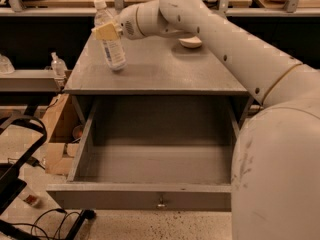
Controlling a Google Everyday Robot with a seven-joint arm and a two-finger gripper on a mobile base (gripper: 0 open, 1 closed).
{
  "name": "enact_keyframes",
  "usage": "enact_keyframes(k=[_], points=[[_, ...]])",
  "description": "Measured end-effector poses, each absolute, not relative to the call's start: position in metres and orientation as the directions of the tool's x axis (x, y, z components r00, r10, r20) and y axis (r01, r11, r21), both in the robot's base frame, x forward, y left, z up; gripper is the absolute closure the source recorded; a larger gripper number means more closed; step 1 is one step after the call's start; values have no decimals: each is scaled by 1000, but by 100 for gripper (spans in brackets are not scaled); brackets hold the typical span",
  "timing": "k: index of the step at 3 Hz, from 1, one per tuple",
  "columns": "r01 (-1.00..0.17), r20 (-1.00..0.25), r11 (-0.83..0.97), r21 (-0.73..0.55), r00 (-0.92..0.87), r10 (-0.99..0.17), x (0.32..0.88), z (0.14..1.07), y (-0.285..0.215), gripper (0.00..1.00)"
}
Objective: Pick blue plastic bottle from top drawer and place on counter
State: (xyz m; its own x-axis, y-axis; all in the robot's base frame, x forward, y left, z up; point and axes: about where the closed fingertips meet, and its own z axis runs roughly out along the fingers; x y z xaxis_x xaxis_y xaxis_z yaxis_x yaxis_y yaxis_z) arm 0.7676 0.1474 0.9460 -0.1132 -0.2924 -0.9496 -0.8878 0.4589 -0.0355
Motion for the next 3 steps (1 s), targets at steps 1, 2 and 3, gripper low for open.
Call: enact_keyframes(k=[1,2,3], points=[[-883,-959,465,-70,-68,-274,770,929,148,100],[-878,-966,473,-75,-54,-252,770,924,146,100],[-878,-966,473,-75,-54,-252,770,928,146,82]])
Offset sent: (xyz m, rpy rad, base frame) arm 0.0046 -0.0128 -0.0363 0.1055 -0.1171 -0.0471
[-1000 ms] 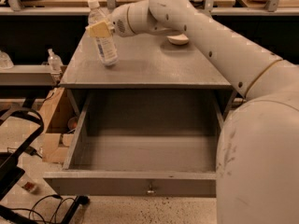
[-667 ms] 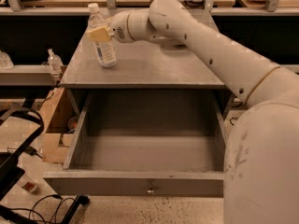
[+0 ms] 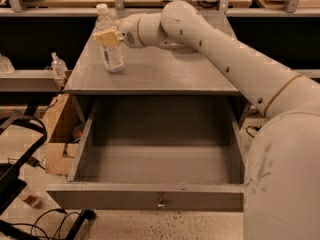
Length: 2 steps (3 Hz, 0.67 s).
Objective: Pick blue plastic bottle from top drawer and place on counter
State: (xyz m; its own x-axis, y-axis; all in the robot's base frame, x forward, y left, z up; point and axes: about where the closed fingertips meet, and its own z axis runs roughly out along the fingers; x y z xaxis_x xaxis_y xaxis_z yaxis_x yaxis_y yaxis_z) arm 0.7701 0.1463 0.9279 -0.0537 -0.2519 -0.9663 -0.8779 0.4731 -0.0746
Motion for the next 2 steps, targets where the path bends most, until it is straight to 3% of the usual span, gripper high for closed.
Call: enact_keyframes(k=[2], points=[[-879,-966,471,-74,-54,-252,770,928,148,36]])
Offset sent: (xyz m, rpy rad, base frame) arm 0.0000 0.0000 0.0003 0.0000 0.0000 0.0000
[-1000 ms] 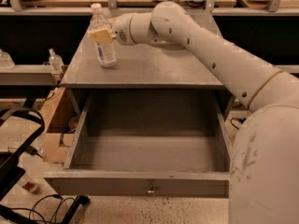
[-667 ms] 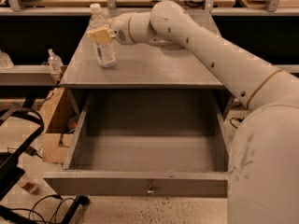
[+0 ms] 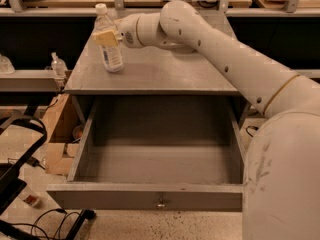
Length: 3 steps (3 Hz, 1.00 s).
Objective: Pick blue plastic bottle from top drawer and place on counter
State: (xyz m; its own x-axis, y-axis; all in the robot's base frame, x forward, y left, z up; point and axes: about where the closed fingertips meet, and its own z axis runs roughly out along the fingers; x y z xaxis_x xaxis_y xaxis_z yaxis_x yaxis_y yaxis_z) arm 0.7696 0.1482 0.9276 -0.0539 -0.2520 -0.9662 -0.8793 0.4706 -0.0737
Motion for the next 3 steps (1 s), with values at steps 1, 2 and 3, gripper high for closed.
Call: enact_keyframes(k=[1,2,3], points=[[-879,-966,471,-74,-54,-252,770,928,148,13],[-881,-966,468,-73,-54,-252,769,927,151,0],[-881,-966,468,-73,-54,-252,769,927,151,0]])
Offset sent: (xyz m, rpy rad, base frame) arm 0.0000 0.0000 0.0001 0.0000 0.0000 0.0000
